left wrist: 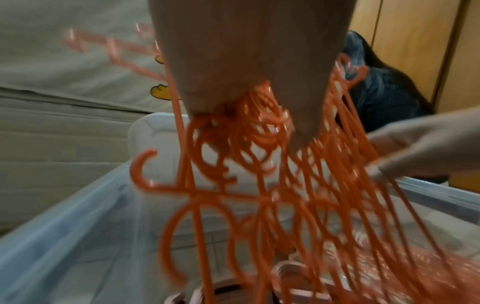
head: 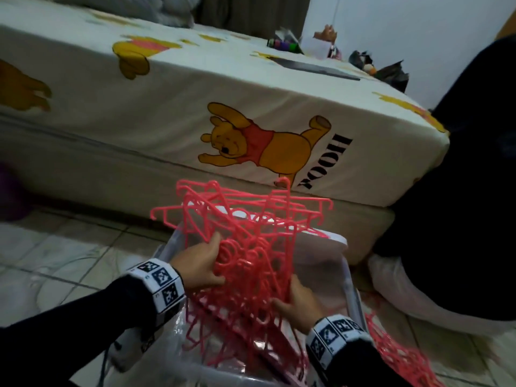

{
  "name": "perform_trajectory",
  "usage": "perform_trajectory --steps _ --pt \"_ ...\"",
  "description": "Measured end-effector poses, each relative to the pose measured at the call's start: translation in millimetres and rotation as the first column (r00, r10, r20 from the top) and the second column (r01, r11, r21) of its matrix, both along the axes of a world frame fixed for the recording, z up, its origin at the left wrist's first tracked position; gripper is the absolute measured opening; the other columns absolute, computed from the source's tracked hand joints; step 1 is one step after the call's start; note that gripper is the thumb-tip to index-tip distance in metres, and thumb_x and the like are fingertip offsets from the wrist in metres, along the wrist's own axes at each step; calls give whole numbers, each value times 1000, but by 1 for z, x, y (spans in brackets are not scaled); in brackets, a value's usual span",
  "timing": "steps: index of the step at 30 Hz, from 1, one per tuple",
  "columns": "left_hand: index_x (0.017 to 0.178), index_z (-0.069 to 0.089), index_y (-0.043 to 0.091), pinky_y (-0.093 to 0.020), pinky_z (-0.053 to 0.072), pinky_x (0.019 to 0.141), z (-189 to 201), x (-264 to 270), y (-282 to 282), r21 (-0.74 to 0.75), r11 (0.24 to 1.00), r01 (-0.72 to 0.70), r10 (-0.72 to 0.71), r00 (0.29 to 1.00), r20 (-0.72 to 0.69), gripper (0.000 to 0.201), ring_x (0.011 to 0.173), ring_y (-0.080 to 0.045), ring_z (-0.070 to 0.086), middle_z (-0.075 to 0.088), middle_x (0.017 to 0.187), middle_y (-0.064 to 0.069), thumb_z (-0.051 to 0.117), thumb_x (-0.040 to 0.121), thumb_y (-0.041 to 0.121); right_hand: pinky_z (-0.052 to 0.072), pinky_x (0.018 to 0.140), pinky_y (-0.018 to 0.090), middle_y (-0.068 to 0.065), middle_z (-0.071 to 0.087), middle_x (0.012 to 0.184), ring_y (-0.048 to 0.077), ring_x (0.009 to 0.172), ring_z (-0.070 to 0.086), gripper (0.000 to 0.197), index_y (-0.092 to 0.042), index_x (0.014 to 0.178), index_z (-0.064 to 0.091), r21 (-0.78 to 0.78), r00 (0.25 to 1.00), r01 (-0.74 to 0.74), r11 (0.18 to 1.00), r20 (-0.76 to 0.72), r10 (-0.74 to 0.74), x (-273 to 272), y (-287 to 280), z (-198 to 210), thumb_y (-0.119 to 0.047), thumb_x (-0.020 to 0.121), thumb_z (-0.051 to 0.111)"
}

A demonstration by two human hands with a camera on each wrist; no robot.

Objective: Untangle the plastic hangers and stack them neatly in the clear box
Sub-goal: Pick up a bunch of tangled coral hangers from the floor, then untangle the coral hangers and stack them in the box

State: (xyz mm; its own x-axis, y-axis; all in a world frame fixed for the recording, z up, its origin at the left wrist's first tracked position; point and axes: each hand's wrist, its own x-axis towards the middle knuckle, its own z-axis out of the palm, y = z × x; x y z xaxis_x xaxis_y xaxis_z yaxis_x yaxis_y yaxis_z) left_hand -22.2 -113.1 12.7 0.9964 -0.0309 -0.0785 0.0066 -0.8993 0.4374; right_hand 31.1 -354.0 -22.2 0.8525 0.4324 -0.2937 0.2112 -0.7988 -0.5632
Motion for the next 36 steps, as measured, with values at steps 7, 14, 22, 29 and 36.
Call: perform_trajectory --steps 7,14,22,29,36 --pt "126 25 15 -26 40 66 -17 -12 0 138 983 120 -94 979 -183 62 88 -22 60 52 89 1 66 82 28 46 91 26 7 63 122 21 111 59 48 -15 130 45 -219 974 -226 949 -65 217 -17 -11 -10 -29 88 62" --pt "137 21 8 -28 39 76 -15 -14 -10 206 964 169 -122 967 -223 60 106 -28 58 58 117 -13 55 89 17 48 78 27 11 67 106 24 100 65 34 -6 109 66 -568 949 -307 764 -121 292 3 -22 52 -30 86 63" --pt "141 16 7 -36 43 94 -13 -10 -16 213 956 199 -130 945 -300 59 115 -28 54 53 126 -14 48 93 16 48 69 25 -4 66 81 11 76 62 6 -23 82 64 151 890 80 985 434 -139 62 -36 126 -25 81 69" --pt "143 13 7 -27 38 89 -15 -10 -14 195 949 249 -176 928 -328 65 116 -26 53 53 128 -13 49 90 12 39 94 34 20 55 127 33 120 51 56 0 122 50 -101 933 353 930 107 -342 90 -8 78 -48 96 39" --pt "147 10 11 -36 42 86 -15 -12 -20 264 913 312 -193 899 -393 67 113 -29 53 54 124 -13 47 93 22 47 61 20 11 65 75 20 61 59 26 -7 97 70 100 932 325 940 136 -337 87 -23 57 -5 91 45"
